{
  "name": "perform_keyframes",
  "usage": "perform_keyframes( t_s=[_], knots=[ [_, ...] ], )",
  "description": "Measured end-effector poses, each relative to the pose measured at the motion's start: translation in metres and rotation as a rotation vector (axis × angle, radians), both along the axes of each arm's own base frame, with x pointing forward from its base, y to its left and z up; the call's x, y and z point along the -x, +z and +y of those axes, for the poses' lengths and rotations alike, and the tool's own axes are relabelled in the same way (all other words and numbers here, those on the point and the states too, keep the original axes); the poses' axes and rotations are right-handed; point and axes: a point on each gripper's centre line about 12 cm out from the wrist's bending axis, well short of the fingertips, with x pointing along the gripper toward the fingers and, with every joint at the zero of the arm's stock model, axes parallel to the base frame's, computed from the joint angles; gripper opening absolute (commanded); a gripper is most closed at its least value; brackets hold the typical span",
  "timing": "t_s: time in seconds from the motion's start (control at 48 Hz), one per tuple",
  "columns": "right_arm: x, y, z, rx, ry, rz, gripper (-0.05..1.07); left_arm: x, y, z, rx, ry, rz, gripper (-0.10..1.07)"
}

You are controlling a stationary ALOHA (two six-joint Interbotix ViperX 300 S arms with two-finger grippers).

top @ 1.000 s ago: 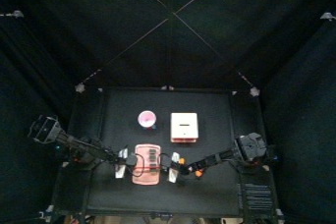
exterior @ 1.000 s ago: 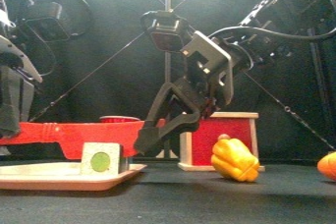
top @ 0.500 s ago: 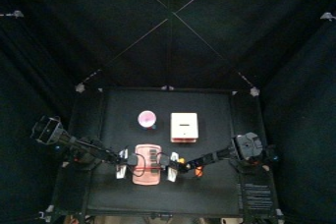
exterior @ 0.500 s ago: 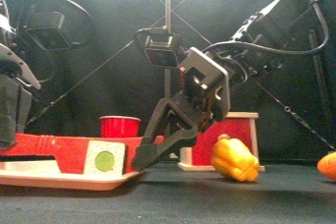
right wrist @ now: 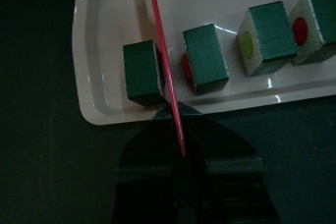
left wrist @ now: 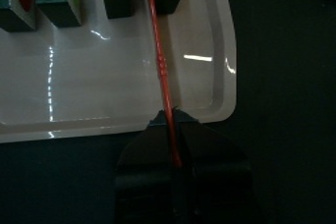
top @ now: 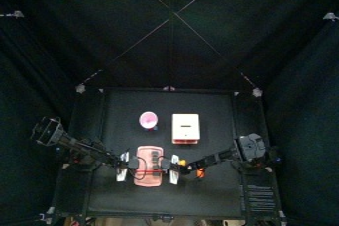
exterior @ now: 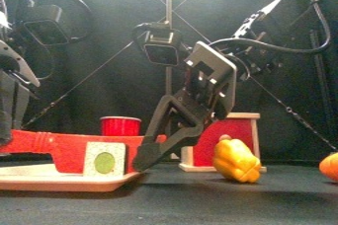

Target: Cut sushi roll

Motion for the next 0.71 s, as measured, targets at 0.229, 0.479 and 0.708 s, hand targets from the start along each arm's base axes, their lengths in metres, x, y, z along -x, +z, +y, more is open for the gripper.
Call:
perform_keyframes(
  t_s=[0.229,0.479,0.708],
  knots=[
    [0.002,-0.001,0.008,-0.023,0.043,0.013,0.18,0.001,0.001,-0.004,0.012,-0.003,0.0,0.3],
    [0.002,0.001,0.009,-0.03,0.046,0.011,0.18,0.0,0.004,-0.005,0.022,0.005,-0.004,0.29],
    [0.005,0.023,0.005,-0.033,0.03,-0.034,0.18,0.0,0.022,-0.006,0.049,-0.001,-0.069,0.3]
  ],
)
